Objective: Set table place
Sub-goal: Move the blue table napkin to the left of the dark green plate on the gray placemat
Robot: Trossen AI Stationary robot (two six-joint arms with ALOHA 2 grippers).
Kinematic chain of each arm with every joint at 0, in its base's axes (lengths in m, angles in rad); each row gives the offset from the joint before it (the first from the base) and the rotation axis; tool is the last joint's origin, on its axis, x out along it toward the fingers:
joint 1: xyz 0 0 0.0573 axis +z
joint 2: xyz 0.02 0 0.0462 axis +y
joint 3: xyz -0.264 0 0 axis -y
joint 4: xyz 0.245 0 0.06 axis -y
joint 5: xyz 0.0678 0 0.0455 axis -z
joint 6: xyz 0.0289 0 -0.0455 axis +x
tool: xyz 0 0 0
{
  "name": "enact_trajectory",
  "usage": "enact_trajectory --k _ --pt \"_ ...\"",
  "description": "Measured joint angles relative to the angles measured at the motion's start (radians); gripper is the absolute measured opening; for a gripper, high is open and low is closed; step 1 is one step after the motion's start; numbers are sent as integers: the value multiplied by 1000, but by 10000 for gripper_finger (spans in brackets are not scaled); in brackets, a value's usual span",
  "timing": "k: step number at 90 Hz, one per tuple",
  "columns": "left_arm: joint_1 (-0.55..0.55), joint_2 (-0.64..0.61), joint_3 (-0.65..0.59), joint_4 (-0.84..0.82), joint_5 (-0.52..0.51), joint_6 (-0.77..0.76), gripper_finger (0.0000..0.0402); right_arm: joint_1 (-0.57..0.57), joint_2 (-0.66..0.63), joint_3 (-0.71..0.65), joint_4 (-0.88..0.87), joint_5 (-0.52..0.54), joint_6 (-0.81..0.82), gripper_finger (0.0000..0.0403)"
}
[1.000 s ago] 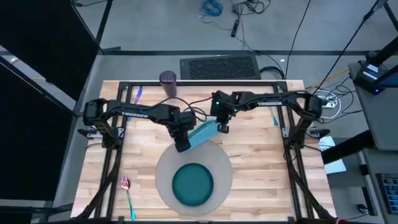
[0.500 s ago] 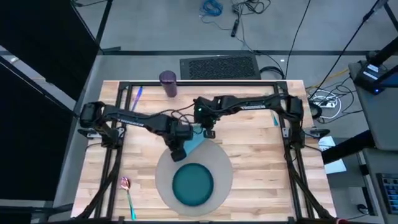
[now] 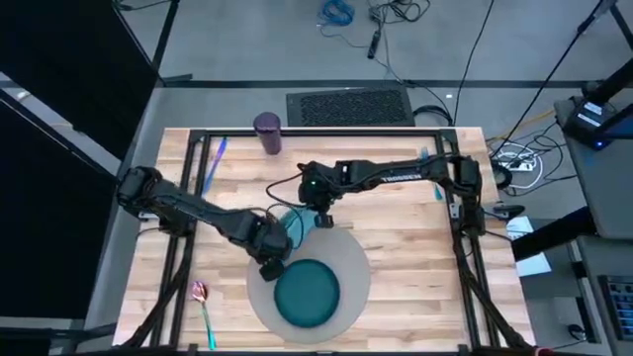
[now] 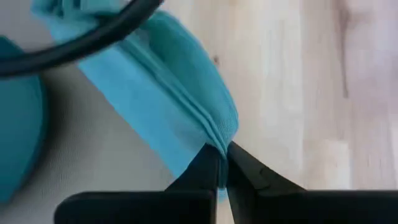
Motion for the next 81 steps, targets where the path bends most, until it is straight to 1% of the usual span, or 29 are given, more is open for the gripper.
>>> enact_trajectory --k 12,34,45,58,68,75,81 --pt "-43 -15 -1 -9 -17 -76 0 13 43 55 -24 0 -1 0" --pt "-93 -51 -1 -3 -22 -173 0 46 214 269 -125 0 -37 0" --pt "-161 -52 0 -2 -19 -242 0 55 278 386 -139 -3 -58 0" --pt "-259 -51 0 -4 -21 -388 0 61 356 528 -186 -8 -79 0" --pt "-325 -51 0 5 -46 -502 0 70 409 628 -218 -11 -89 0" --pt "-363 -51 0 17 -64 -561 0 80 446 681 -233 -13 -90 0" --pt "-382 -51 0 46 -84 -598 0 88 468 696 -234 -14 -90 0"
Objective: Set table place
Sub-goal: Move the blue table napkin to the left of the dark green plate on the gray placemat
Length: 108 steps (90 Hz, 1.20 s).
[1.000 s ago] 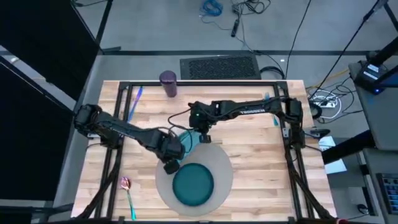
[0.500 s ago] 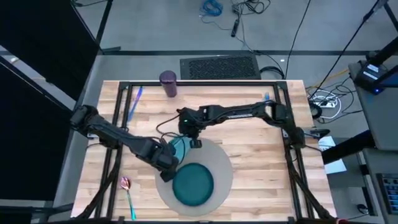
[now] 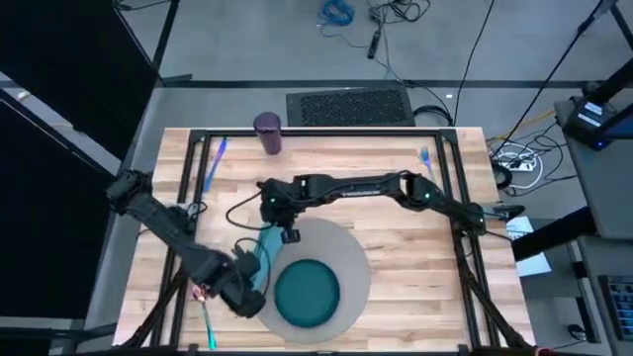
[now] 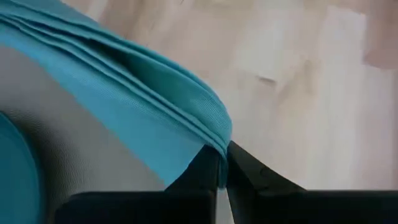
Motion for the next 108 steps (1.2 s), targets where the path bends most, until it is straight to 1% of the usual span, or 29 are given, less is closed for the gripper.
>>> enact_trajectory --k 18,26,36,62,68,79,94,108 --pt "-31 0 0 115 -50 -49 0 18 7 6 50 -2 8 0" --pt "-36 0 0 161 -54 -56 0 25 7 6 67 -2 9 0" --pt "-45 4 0 179 -56 -67 0 24 6 6 79 -28 11 0" --pt "-48 5 0 165 -63 -81 0 22 7 6 118 -40 11 0" --pt "-48 5 0 169 -63 -81 0 19 6 6 118 -63 10 0" --pt "-48 5 0 170 -63 -81 0 19 6 6 100 -70 -1 0" --pt "-47 5 0 228 -73 -68 0 20 6 5 49 -81 -21 0" --pt "-41 5 0 273 -97 -47 0 22 6 5 56 -85 -23 0"
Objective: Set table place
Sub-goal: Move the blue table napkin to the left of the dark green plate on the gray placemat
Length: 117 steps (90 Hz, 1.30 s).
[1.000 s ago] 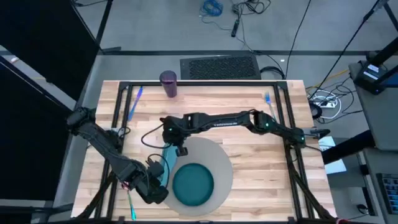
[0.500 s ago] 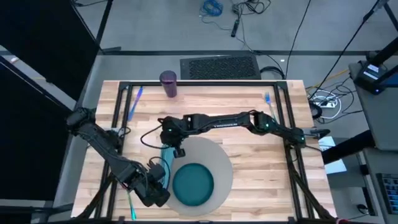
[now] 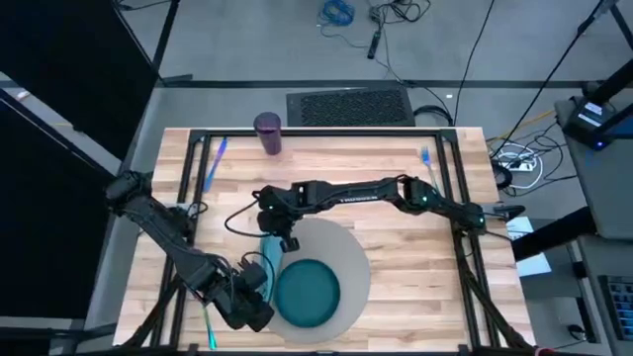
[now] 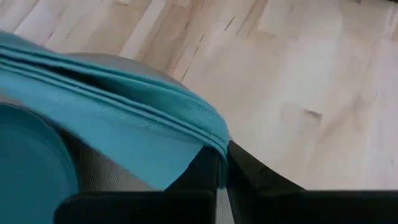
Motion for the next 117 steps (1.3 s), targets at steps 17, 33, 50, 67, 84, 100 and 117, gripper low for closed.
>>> enact_trajectory --k 17,33,50,67,84,100,117 --pt "0 0 0 -13 1 -8 0 -1 0 0 7 4 0 0" --pt "0 0 0 -10 0 -23 0 -2 0 0 8 -12 -8 0" --pt "0 0 1 -46 -6 -35 31 -3 0 0 15 -7 -10 28" --pt "-1 1 1 -121 -6 -60 102 -4 0 0 15 -4 -19 89" --pt "4 1 2 -136 -2 -86 160 -3 0 0 15 29 5 162" --pt "29 1 2 -152 30 -21 170 -3 -6 -1 -31 126 -22 201" --pt "55 3 2 -211 33 80 171 -2 -90 -1 -320 282 -20 196"
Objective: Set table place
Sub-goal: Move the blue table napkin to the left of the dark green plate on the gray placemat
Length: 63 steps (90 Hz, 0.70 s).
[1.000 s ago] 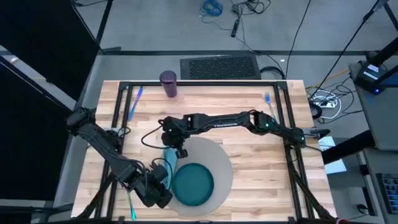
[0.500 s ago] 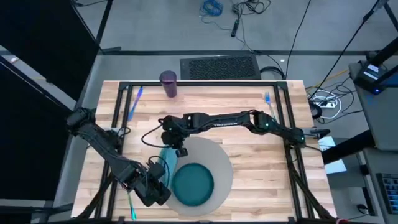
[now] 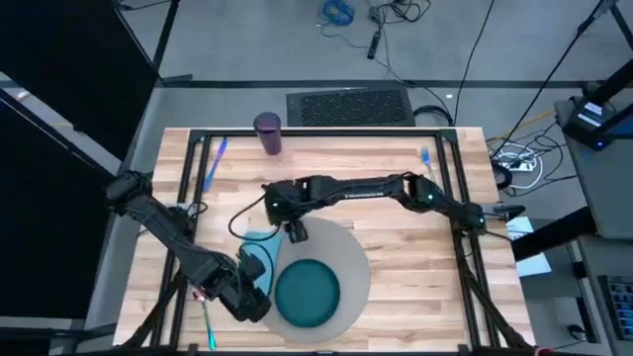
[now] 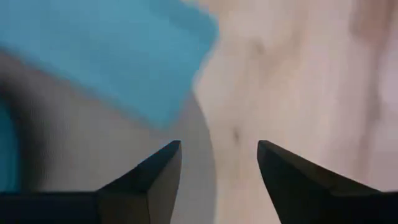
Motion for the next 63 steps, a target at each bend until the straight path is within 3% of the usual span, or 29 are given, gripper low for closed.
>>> enact_trajectory --k 15,27,46,63 --pt "36 0 -20 -60 -1 105 171 -17 -77 1 -334 20 95 182" --pt "78 0 -85 5 32 191 171 -25 -132 0 -538 21 201 174" --pt "140 1 -154 32 46 353 171 -16 -240 0 -576 34 266 167" --pt "225 1 -154 53 15 523 171 -7 -345 -7 -574 136 340 166"
